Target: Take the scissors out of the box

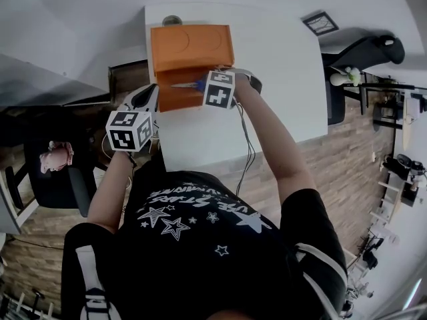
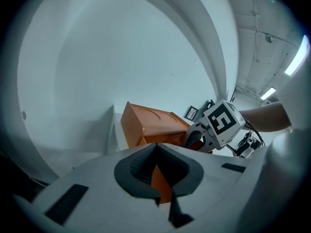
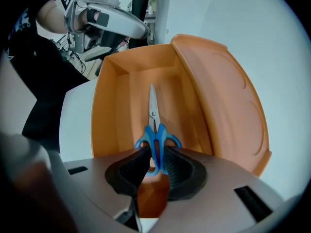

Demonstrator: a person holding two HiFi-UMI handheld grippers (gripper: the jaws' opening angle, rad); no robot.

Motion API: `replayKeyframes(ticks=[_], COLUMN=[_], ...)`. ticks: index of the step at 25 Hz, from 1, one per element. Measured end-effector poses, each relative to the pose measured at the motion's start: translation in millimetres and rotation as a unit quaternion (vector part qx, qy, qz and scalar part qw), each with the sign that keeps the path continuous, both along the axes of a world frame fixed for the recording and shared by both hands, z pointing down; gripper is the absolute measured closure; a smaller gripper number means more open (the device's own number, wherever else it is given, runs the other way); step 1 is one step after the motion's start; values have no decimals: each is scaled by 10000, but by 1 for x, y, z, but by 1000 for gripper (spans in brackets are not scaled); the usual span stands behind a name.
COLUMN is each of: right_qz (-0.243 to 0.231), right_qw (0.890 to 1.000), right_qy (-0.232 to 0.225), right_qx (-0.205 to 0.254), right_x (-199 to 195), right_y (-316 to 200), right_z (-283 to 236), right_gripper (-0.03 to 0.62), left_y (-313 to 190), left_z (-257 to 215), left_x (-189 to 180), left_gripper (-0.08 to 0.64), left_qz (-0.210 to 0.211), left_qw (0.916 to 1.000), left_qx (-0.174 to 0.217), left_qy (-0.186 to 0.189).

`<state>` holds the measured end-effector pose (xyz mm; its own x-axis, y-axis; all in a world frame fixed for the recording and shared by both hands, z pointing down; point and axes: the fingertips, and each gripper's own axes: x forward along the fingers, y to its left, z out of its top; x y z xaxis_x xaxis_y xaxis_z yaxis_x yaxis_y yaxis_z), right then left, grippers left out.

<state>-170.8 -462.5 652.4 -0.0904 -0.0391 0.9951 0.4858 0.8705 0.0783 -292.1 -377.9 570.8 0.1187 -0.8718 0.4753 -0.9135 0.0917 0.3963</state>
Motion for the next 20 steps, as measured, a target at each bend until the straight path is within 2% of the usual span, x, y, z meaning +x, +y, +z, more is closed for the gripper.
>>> replayKeyframes(ticks=[3,9,16,20], right_qz=[92,67,-104,32], right_qw=[9999,9999,9961,9931], right_qy=[-76,-85,-305,-734], right_qx=[-121,7,822,915], right_x=[1,1,6,7], right_y=[0,2,3,13], right_z=[0,0,-13,-33], right_gripper=[482,488,488,489], left_y=[0,-1,8,22], left_z=[3,3,-8,-17], left_x=[-1,3,12,18], left_gripper=[541,541,541,541], left_qz=[-6,106,183,193], left_qw=[10000,9999,9995,9991], left_qx=[-35,-48,-14,27], left_qy=[-15,-95,-237,-365])
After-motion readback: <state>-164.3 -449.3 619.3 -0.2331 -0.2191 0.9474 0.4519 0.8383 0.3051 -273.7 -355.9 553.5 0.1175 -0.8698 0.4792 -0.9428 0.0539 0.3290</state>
